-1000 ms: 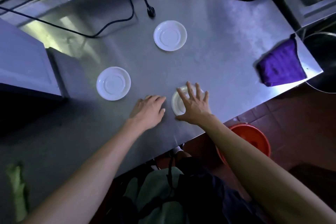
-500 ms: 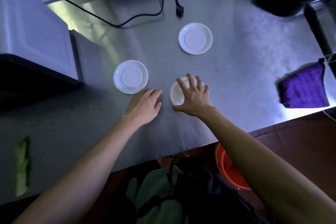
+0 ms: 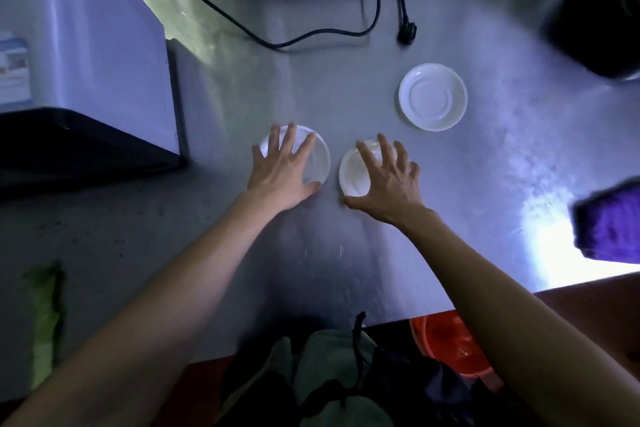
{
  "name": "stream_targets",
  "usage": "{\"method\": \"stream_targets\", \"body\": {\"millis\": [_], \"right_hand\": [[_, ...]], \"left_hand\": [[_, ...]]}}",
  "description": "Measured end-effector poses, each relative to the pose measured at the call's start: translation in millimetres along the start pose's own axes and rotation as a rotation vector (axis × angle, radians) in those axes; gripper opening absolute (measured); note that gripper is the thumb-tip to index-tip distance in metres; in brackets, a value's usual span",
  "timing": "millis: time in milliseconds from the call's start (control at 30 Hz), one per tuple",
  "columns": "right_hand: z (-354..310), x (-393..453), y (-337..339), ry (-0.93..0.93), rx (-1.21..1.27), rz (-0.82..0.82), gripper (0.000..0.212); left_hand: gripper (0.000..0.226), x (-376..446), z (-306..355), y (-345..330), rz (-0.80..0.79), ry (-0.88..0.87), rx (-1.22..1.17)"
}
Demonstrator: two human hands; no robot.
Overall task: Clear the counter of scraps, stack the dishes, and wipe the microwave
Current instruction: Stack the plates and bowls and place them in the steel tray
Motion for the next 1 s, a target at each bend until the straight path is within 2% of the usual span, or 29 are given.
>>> {"method": "stream_targets", "body": {"millis": [167, 433, 800, 1000], "right_hand": [[-1.9, 3.5, 0.8, -0.058, 0.037, 0.002, 0.115], [-1.5, -2.4, 4.3, -0.096, 0.058, 0.005, 0.115], [4.9, -29.8, 10.3, -0.004, 0.018, 0.033, 0.114], [-5.4, -51.7, 20.2, 0.127, -0.039, 0.078, 0.115]], "left_hand": [[0.119, 26.1, -7.9, -5.0, -0.087, -0.039, 0.031], [0.128, 20.4, 4.7, -10.3, -0.059, -0.092, 0.089], [0.114, -26.0, 15.0, -14.2, 0.017, 0.019, 0.069], [0.115, -74.7, 12.8, -8.5, 0.096, 0.140, 0.016]]}}
Point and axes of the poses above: each hand's wrist, its own x-axis towards the middle knuckle, its own y-axis out of the back of the hand, z = x × y, the point moved 8 cm from there along x, towards the middle knuckle, and after that the axes turned 12 degrees about -z, right-handed, at the moved point
